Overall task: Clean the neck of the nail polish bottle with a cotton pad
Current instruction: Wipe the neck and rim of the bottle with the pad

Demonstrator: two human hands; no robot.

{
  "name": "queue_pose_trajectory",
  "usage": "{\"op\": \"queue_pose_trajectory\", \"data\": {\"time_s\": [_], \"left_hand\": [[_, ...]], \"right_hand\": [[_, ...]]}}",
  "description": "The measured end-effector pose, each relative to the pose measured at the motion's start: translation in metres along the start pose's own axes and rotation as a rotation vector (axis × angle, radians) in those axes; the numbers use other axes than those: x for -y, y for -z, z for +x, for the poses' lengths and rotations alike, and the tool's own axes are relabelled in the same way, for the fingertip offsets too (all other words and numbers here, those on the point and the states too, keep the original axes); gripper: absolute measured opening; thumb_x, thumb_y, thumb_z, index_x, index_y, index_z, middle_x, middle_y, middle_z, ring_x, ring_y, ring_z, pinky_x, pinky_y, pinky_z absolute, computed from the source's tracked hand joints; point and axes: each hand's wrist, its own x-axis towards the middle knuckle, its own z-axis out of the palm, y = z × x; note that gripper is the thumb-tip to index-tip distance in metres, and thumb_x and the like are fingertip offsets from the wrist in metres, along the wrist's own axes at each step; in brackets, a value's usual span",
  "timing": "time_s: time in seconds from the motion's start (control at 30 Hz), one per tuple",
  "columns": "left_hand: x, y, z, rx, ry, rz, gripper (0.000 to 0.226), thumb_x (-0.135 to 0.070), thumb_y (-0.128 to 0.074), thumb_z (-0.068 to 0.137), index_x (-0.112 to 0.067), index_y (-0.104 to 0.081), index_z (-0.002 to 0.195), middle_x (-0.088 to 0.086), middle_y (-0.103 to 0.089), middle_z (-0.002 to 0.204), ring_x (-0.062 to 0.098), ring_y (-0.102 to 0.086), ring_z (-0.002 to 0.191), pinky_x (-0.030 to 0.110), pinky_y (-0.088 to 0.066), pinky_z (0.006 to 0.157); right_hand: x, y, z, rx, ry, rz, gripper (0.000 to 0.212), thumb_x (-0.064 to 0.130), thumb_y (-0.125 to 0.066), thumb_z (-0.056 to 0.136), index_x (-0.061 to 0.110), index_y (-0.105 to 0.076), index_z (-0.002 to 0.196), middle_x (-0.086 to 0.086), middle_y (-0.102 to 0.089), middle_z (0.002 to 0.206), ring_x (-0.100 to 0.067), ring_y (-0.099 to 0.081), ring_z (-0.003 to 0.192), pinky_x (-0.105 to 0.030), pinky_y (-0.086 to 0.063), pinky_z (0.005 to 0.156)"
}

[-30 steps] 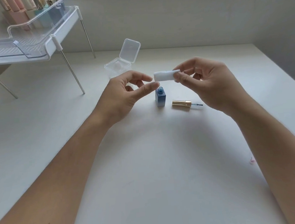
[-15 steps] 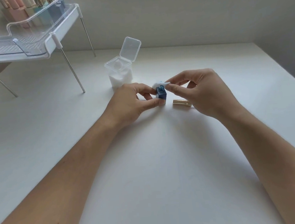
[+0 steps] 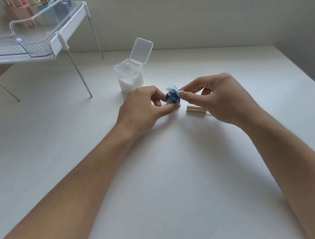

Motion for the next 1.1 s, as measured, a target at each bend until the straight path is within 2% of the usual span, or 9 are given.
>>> {"op": "queue_pose_trajectory", "data": {"time_s": [0.07,0.2,0.33,0.43,0.6,0.8,0.93,1.0,1.1], "left_hand": [[-0.001,-0.001,-0.001,-0.013,0.002,0.009,0.043,-0.07,-0.09,0.076,-0.034,-0.08,0.096,-0.016,-0.063,0.076,-0.001,-0.052,0.062,0.035,-0.049,0.072],[-0.004,-0.002,-0.002,-0.026,0.008,0.029,0.041,-0.064,-0.094,0.079,-0.031,-0.076,0.095,-0.014,-0.062,0.077,0.004,-0.052,0.065,0.035,-0.047,0.072],[-0.008,-0.002,-0.004,-0.027,0.012,0.056,0.047,-0.069,-0.093,0.077,-0.03,-0.073,0.092,-0.012,-0.06,0.076,0.006,-0.054,0.069,0.035,-0.044,0.069],[-0.009,-0.002,-0.006,-0.027,0.011,0.076,0.049,-0.071,-0.093,0.076,-0.03,-0.072,0.091,-0.011,-0.06,0.076,0.007,-0.054,0.069,0.033,-0.041,0.066],[-0.009,-0.003,-0.006,-0.031,0.013,0.086,0.048,-0.071,-0.092,0.078,-0.029,-0.073,0.092,-0.011,-0.06,0.076,0.007,-0.054,0.07,0.033,-0.042,0.066],[-0.005,0.0,-0.003,0.003,-0.001,0.058,0.038,-0.064,-0.09,0.083,-0.032,-0.076,0.099,-0.014,-0.064,0.08,0.001,-0.055,0.067,0.034,-0.049,0.073],[-0.001,0.002,-0.001,0.031,-0.018,0.036,0.038,-0.066,-0.089,0.082,-0.037,-0.078,0.102,-0.019,-0.065,0.08,-0.007,-0.055,0.065,0.033,-0.049,0.074],[0.0,0.003,0.0,0.043,-0.034,0.035,0.036,-0.067,-0.088,0.083,-0.039,-0.078,0.104,-0.021,-0.066,0.082,-0.009,-0.054,0.066,0.032,-0.048,0.073],[0.003,0.005,0.001,0.071,-0.057,0.036,0.035,-0.066,-0.088,0.086,-0.042,-0.081,0.11,-0.021,-0.068,0.086,-0.008,-0.054,0.066,0.035,-0.05,0.076]], "right_hand": [[0.0,0.003,0.0,0.005,-0.004,-0.004,0.008,0.047,-0.083,0.099,0.041,-0.088,0.099,0.017,-0.082,0.095,-0.008,-0.056,0.067,-0.011,-0.04,0.051],[-0.002,0.005,0.002,-0.049,-0.035,0.045,0.01,0.048,-0.083,0.099,0.038,-0.087,0.099,0.014,-0.083,0.095,0.003,-0.06,0.064,-0.012,-0.044,0.052],[-0.005,0.001,0.003,-0.086,-0.057,0.079,0.008,0.045,-0.081,0.101,0.039,-0.086,0.103,0.012,-0.082,0.103,0.002,-0.061,0.067,-0.012,-0.046,0.053],[-0.005,-0.004,0.003,-0.072,-0.044,0.066,0.007,0.045,-0.081,0.101,0.04,-0.086,0.102,0.011,-0.083,0.104,0.004,-0.06,0.066,-0.009,-0.044,0.057],[-0.003,-0.003,0.004,-0.021,-0.025,0.063,0.009,0.047,-0.082,0.1,0.04,-0.087,0.098,0.014,-0.083,0.099,0.001,-0.058,0.063,-0.012,-0.043,0.055],[-0.005,0.014,0.005,0.001,-0.065,0.102,0.012,0.049,-0.083,0.099,0.04,-0.087,0.104,0.018,-0.084,0.098,-0.011,-0.066,0.081,-0.03,-0.046,0.071],[-0.009,0.024,0.007,0.007,-0.094,0.139,0.015,0.047,-0.084,0.098,0.039,-0.086,0.11,0.015,-0.086,0.099,-0.027,-0.075,0.107,-0.036,-0.047,0.084],[-0.011,0.028,0.007,0.018,-0.114,0.163,0.021,0.048,-0.084,0.098,0.039,-0.085,0.117,0.013,-0.087,0.102,-0.031,-0.074,0.101,-0.038,-0.045,0.086],[-0.016,0.034,0.008,0.021,-0.142,0.165,0.027,0.048,-0.084,0.098,0.039,-0.08,0.123,0.012,-0.087,0.103,-0.016,-0.065,0.095,-0.038,-0.041,0.08]]}}
